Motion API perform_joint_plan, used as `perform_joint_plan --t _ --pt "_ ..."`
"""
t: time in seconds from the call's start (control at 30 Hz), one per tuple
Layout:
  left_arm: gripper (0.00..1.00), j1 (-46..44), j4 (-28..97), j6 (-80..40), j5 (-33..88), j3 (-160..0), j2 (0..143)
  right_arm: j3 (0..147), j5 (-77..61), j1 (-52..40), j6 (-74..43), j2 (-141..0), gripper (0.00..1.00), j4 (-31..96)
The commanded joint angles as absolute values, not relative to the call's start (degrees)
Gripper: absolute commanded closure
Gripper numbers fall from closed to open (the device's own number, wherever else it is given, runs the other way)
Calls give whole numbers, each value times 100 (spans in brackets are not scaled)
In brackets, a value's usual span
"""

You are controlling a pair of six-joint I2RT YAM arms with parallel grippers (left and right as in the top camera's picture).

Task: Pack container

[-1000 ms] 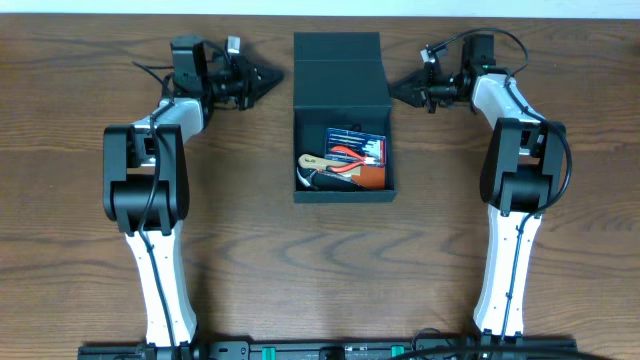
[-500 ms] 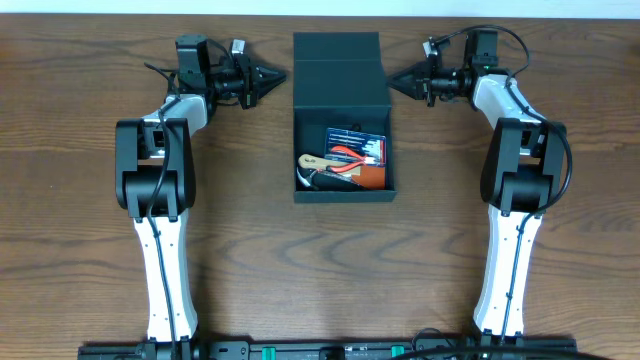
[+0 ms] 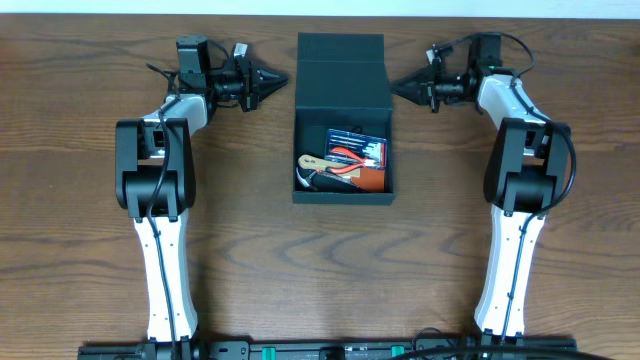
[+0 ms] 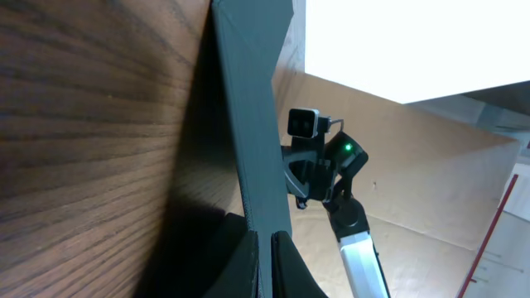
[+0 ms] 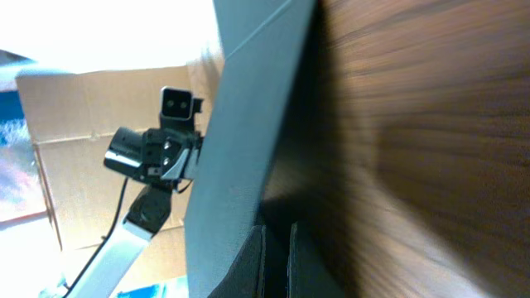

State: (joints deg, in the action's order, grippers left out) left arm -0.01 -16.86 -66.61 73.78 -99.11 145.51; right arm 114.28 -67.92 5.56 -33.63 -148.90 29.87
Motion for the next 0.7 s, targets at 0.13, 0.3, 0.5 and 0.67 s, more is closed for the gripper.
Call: perform_joint_plan --t 0.13,0.3,0.5,0.67 --pt "94 36 -1682 -6495 7522 -10025 14580 11426 -6626 794 -3212 -15012 99 3017" --pt "95 36 -1682 -6475 7474 -10025 14580 11426 -6613 786 -3030 -15012 99 3308" --pt "94 36 -1680 -6451 7452 -10025 14580 11426 -6442 598 -2860 -15012 99 3511" --pt "94 36 -1680 -6344 7439 -10025 14580 11426 -6453 528 -2858 -15012 99 3514"
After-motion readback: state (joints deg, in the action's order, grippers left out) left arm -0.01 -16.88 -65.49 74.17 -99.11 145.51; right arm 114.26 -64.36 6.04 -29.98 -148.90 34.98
